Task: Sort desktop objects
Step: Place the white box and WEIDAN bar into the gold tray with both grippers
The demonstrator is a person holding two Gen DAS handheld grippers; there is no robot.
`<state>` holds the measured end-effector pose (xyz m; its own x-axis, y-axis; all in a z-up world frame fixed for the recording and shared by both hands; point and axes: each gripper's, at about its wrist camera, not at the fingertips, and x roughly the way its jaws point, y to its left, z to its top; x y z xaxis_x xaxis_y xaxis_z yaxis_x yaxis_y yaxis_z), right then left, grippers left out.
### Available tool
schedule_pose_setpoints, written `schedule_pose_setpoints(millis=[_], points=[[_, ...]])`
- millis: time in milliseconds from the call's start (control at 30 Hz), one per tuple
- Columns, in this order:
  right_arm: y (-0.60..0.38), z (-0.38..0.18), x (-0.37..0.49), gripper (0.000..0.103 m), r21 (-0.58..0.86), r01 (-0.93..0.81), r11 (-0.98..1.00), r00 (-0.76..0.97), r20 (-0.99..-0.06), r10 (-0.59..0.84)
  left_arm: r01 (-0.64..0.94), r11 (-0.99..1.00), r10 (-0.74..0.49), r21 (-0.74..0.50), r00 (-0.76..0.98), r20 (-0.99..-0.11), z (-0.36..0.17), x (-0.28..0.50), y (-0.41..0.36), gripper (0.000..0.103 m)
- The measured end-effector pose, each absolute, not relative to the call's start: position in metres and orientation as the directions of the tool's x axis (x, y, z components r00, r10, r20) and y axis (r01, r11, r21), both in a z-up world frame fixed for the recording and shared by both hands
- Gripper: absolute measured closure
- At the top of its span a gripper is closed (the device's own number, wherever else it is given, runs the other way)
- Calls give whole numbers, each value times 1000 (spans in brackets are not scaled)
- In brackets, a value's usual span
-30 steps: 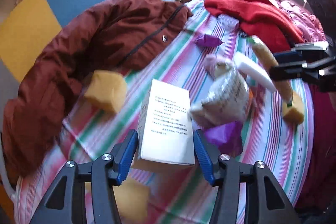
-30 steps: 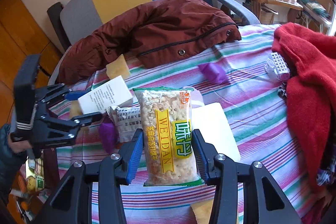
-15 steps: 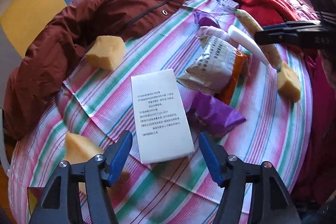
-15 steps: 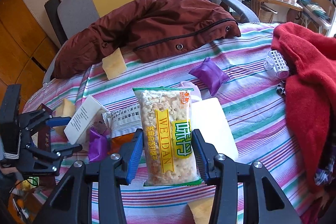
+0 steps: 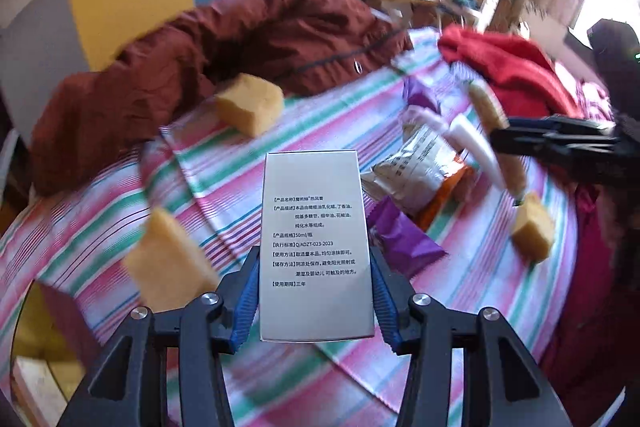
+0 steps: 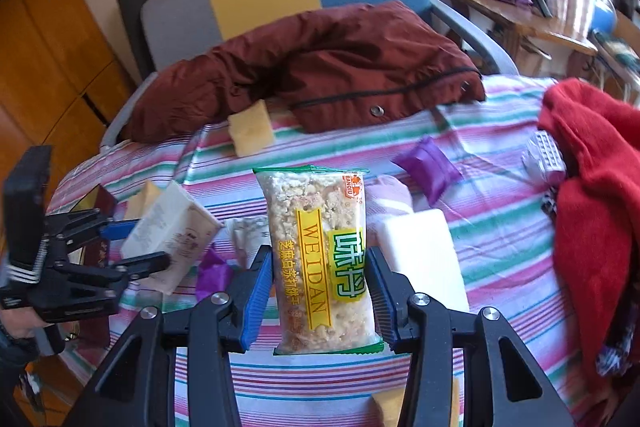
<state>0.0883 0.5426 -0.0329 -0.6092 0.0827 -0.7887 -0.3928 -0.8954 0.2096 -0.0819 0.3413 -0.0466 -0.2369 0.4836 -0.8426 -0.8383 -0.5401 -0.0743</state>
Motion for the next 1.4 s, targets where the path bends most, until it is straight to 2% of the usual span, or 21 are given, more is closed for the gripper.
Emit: schedule_pose_setpoints(millis=[267,367,733,933,1100,1233,1300,1333,1400], points=[[521,-30,87,56,224,-320,-921,-625,-780,28,-746,-654,561,-124,-368,-741,11,-54,257,52],[503,-23,84,56,232,-281,-931,-628,-778,-4,-690,-696,592,-198,-396,-702,27,-53,216,53],[384,9,52,56,246,-52,-968,-642,-750,-157,-495,-832,519,-251,-533,-668,14,-52,93,53],[307,4,33,56,284,90,-954,-596,-752,-280,-381,-878,468,-288,-559,-684,-7,-51,33,53],[256,-10,7,56,296,152,-943,-540,-774,-330,-303,-893,449,-333,-560,-696,-22,-65,8,53],[236,-19,-22,56,307,148,-940,-518,-786,-338,-301,-899,437,-316,-585,-683,-20,-97,14,53],[227,-25,-40,56,306,118,-945,-513,-796,-322,-283,-914,406,-292,-581,-706,-23,-121,22,53],[225,-27,-47,54,308,100,-946,-516,-797,-314,-277,-913,407,-299,-574,-710,-24,-129,24,52],[225,-27,-57,54,328,75,-942,-537,-783,-315,-275,-909,416,-313,-578,-702,-24,-142,25,42]])
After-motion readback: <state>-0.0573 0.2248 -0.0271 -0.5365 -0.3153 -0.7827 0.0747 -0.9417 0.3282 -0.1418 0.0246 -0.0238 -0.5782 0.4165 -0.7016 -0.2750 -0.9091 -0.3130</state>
